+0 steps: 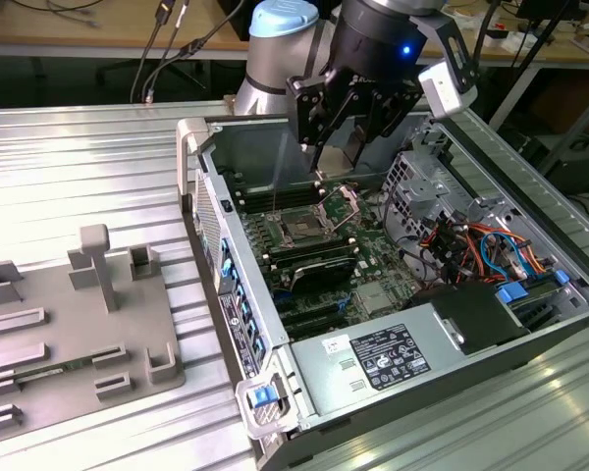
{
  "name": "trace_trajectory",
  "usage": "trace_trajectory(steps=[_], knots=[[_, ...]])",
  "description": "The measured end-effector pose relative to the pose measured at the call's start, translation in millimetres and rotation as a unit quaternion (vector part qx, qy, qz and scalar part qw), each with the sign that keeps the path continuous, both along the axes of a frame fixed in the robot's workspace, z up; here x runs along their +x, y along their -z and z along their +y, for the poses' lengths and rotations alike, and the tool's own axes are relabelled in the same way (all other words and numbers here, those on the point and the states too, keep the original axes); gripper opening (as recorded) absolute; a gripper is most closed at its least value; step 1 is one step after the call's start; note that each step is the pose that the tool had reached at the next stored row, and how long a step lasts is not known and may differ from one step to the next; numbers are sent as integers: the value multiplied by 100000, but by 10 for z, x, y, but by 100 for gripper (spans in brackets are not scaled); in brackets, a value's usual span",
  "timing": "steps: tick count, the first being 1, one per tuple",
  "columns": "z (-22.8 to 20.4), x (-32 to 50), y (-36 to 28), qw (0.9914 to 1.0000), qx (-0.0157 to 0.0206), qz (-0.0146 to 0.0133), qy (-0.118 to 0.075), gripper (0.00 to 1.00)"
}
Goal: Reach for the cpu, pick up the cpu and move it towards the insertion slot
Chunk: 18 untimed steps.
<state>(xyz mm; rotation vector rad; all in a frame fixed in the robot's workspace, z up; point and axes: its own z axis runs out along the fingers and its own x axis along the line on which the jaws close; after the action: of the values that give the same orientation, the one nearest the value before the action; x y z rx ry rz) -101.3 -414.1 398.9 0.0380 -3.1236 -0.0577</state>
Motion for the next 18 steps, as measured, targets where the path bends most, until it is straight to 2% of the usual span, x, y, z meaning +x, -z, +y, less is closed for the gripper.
trace_trajectory(steps=[6, 9, 13, 18], knots=[[7, 12, 0, 100000, 2, 0, 14, 55], [61, 11, 2, 100000, 2, -11, 130, 55], [177, 29, 6, 100000, 3, -13, 249, 55], [255, 65, 8, 100000, 1, -16, 290, 55]])
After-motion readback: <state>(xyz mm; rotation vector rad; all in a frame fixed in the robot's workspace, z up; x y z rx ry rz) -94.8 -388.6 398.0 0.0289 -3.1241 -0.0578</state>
